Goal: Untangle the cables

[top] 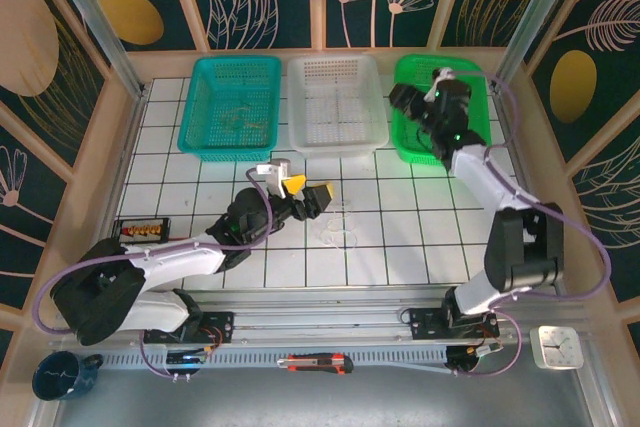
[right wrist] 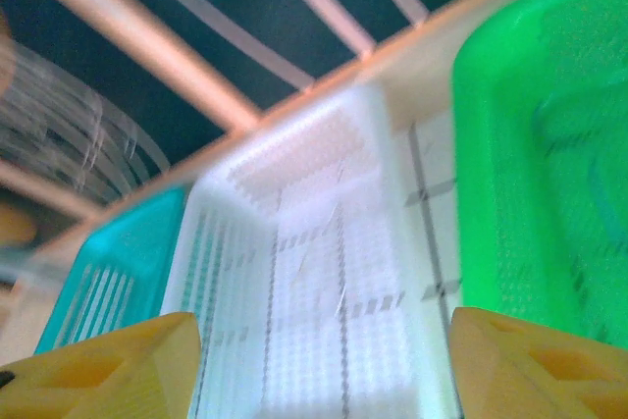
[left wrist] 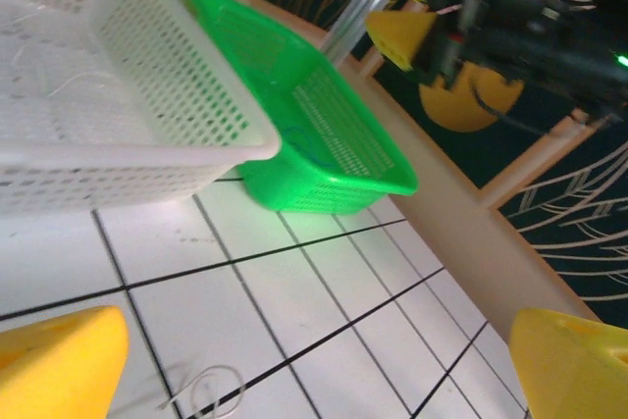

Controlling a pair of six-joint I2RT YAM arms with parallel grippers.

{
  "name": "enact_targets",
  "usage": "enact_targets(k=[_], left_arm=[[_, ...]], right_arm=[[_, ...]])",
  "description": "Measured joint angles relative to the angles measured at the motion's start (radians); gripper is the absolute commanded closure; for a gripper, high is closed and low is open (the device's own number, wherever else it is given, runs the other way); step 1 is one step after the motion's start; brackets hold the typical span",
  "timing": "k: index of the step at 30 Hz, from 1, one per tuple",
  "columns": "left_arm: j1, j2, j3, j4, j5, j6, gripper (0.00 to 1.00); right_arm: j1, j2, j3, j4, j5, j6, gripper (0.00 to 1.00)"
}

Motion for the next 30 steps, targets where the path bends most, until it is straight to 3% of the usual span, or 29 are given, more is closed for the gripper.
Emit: enact_targets(k=[7,17,26,30], left_arm=[[0.062,-0.006,-0.003,-0.142,-0.015,-0.072,0.05],[0.074,0.179,0.088,-0.316,0.038,-0.022,0.36],[0.074,0.301,0.144,-0.34,0.057,0.026,0.6],[0.074,0.315,0.145,-0.339,0.057,0.024,0.61]], right_arm=[[0.165,-0.132,-0.277,-0.011,-0.007,0.001,0.32],[0.421,-0.136,-0.403,-0.035,0.037,0.008,0.34],[0.459,-0.136,-0.488,-0.004,0.084,0.053,0.35],[0.475,-0.136,-0.505,0.004,0.089,0.06,0.35]])
